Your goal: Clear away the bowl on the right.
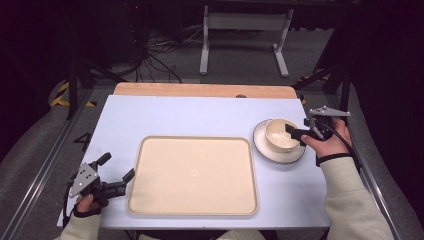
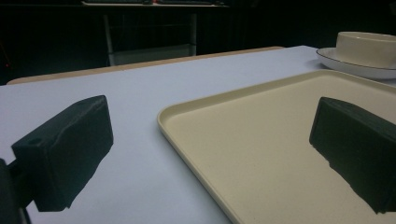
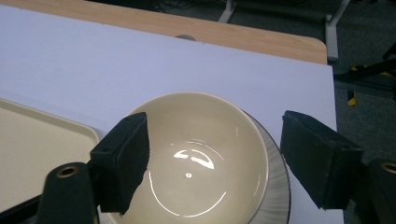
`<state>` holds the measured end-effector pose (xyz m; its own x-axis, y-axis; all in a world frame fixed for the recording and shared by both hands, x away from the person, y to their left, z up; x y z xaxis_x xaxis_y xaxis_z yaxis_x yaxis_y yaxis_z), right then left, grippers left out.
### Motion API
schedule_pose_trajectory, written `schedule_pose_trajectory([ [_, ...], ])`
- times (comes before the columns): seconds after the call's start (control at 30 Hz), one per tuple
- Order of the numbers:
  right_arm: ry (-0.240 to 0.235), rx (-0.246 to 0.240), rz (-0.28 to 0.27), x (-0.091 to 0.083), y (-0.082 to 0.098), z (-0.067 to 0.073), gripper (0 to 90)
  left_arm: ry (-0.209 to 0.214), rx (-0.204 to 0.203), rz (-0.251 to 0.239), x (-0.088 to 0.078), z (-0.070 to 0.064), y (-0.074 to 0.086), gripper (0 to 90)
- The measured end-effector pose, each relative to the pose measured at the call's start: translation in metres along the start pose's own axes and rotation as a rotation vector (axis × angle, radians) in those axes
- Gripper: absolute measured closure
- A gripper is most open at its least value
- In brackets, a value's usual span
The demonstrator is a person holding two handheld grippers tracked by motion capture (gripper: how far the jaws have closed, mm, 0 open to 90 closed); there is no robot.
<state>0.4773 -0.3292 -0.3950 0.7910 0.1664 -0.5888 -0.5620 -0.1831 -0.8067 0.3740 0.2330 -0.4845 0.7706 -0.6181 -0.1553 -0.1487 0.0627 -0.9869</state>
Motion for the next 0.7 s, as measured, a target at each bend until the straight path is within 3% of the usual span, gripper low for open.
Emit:
schedule_pose_trajectory([
  [0.3,0.033,-0.007,0.113,0.009,0.002,-0.009,34.5,0.001,0.004,0.002,0.000,0.000,0.000,0.1],
  [0.7,0.038,-0.130,0.299,0.018,0.011,-0.032,50.0,0.002,0.006,0.002,0.000,0.000,0.000,0.1],
])
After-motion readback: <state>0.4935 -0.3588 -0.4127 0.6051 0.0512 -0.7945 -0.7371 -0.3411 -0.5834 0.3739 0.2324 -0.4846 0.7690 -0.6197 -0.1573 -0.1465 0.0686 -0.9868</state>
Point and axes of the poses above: each handheld gripper's, and its own axes: x roughly forward along the jaws, y roughly out of its underside, z roughly to its left, the point moved 7 cm from there along x, roughly forward along the jaws, and after that the axes turned 4 degrees about y, right-handed, at the moved point
